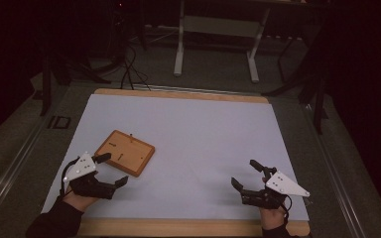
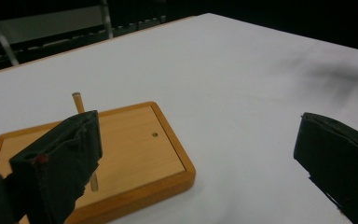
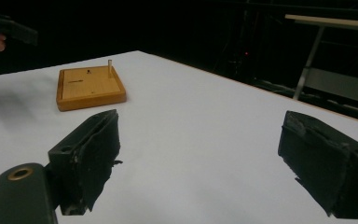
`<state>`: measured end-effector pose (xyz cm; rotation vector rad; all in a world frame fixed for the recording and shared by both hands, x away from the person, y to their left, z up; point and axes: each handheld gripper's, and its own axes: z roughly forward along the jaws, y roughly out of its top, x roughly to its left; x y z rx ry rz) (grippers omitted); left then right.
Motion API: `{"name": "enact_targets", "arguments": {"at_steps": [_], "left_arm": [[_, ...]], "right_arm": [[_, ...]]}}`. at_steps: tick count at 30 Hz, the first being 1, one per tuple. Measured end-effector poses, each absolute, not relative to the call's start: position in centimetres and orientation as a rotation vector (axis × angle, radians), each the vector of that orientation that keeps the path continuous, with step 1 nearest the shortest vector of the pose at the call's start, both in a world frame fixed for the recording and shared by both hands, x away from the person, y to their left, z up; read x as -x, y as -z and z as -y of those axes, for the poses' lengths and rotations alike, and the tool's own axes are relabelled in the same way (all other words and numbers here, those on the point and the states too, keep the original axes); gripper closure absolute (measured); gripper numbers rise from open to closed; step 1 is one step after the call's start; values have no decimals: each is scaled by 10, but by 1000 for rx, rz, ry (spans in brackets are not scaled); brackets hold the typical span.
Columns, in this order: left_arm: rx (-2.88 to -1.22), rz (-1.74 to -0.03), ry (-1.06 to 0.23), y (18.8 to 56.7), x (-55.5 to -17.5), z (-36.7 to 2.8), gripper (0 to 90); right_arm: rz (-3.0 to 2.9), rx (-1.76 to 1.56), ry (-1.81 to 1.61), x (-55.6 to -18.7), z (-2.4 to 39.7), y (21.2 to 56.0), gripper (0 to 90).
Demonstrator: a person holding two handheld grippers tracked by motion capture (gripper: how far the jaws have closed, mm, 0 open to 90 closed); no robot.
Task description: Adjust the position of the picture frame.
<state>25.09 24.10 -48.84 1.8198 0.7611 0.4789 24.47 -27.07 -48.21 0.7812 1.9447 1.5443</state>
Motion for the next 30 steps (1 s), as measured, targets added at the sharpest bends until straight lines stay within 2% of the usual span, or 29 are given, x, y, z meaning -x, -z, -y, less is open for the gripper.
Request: {"name": "enact_targets", "arguments": {"at_steps": [19, 30], "left_arm": [[-1876, -778, -505, 468, -291, -234, 31], [-1887, -854, -532, 479, -324, -233, 57]], "right_arm": [[-1979, -731, -1552, -245, 262, 486, 103], [-1954, -721, -1559, -241, 262, 483, 103]]}}
